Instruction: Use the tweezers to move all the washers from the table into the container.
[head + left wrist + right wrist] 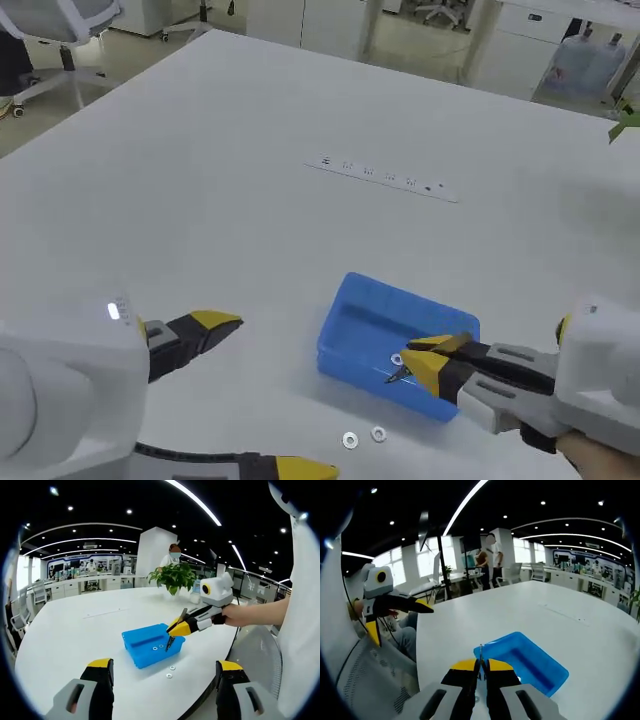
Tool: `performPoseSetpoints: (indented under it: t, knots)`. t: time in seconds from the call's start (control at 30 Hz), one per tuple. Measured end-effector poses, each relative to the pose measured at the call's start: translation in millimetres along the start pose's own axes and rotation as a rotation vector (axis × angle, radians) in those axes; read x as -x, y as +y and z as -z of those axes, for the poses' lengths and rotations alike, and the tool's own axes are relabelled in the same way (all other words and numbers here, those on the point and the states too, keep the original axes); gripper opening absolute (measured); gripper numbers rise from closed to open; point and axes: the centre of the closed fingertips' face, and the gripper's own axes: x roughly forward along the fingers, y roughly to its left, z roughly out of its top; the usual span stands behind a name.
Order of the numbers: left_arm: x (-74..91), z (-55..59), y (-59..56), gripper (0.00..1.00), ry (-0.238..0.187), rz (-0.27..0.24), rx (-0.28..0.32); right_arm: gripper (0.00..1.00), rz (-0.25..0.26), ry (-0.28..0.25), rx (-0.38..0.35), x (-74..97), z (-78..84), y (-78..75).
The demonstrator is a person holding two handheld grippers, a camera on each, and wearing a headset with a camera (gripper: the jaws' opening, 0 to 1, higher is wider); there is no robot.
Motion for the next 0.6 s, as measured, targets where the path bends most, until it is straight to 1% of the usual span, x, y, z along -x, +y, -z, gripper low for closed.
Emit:
performPoseSetpoints:
  t: [0.1, 0.33, 0.43, 0.6]
  knots:
    - [0.3, 0.4, 0.0, 0.85, 0.002, 0.001, 0.0, 0.02, -0.019, 0.012, -0.01, -1.4, 5.2, 5.7]
    - [-0.3, 2.1, -1.4, 0.85, 0.005, 0.005, 0.001, 0.03, -0.05, 0.1, -0.023, -6.6, 28.5, 12.9]
    - [-0.4, 3.2, -2.3, 0.85, 0.008, 0.008, 0.002, 0.03, -0.06, 0.126, -0.026, -8.3, 35.4, 14.7]
    - [0.1, 4.5, -1.8, 0.85, 0.011, 0.007, 0.004, 0.03, -0.071, 0.153, -0.022, -9.8, 41.9, 18.0]
